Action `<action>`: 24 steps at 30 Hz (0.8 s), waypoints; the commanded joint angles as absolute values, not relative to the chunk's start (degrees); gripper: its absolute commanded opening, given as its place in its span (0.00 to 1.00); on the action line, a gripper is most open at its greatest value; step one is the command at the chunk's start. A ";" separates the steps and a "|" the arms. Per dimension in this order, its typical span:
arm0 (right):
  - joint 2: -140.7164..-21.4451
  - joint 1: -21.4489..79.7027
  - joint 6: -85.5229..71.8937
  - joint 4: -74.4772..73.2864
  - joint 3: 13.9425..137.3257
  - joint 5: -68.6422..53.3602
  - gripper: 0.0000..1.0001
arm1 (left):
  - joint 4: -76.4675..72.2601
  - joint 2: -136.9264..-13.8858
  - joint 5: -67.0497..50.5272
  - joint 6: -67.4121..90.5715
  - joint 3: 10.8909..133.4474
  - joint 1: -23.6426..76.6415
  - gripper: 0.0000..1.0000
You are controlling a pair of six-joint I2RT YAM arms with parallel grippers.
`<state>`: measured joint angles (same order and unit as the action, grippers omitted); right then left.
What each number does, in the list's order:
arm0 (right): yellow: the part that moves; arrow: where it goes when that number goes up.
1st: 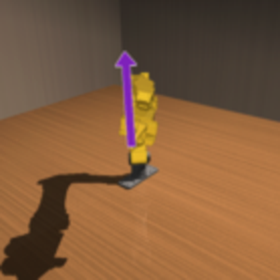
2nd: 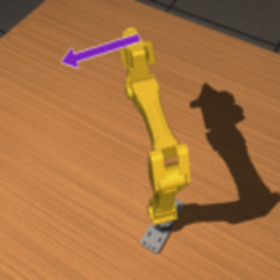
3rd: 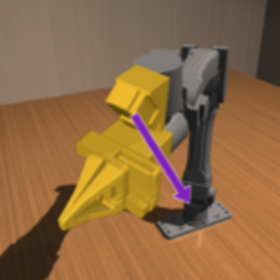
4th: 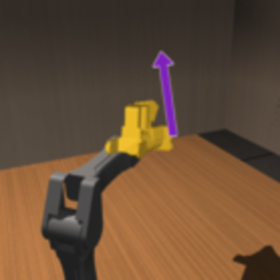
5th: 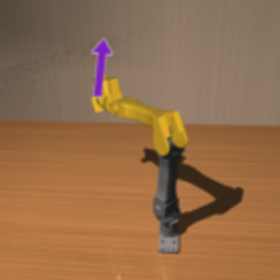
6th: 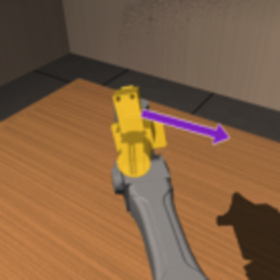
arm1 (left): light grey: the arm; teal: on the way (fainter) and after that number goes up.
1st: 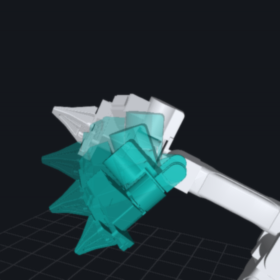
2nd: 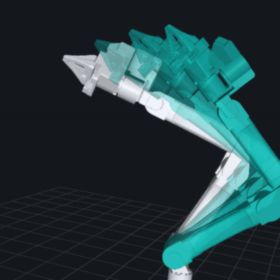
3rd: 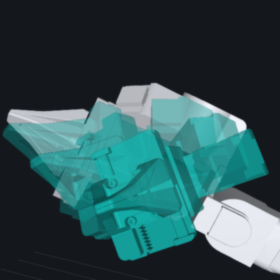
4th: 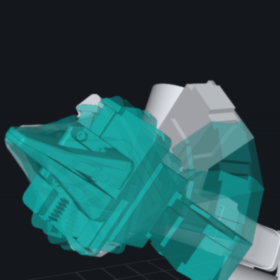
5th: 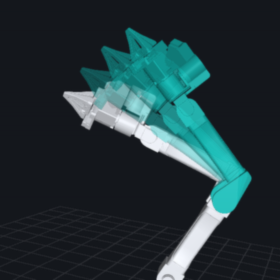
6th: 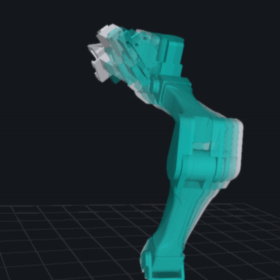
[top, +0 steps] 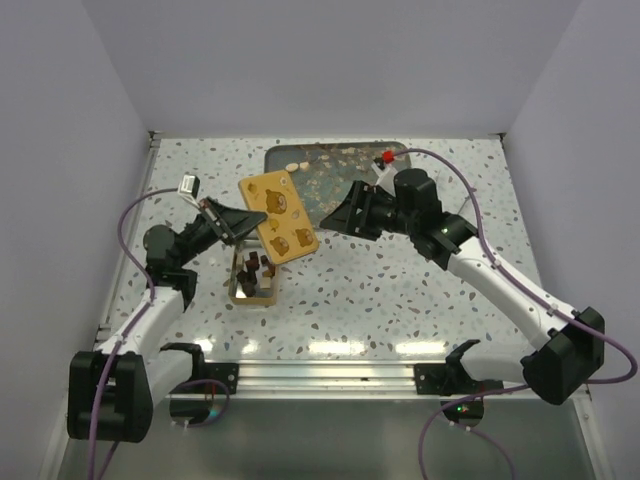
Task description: Pack the chocolate
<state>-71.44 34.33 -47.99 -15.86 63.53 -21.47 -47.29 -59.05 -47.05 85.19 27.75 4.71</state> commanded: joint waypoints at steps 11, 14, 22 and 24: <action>-78.92 34.01 -47.02 -9.50 64.16 -24.08 0.65 | -44.31 -62.31 -63.20 69.63 18.81 -8.52 0.00; -80.24 33.93 -46.93 -8.88 64.68 -24.43 0.65 | -40.70 -63.45 -62.84 65.49 18.02 -9.14 0.00; -84.98 34.36 -46.58 -7.47 64.42 -24.87 0.65 | -37.36 -69.51 -63.54 57.49 17.40 -9.93 0.00; -87.08 35.15 -46.32 -6.33 64.25 -24.79 0.64 | -36.30 -70.66 -64.33 56.00 17.84 -10.55 0.00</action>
<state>-84.75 34.28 -47.29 -9.98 63.59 -23.88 -37.54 -69.30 -61.89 61.52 17.39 -9.39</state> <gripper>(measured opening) 0.649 0.125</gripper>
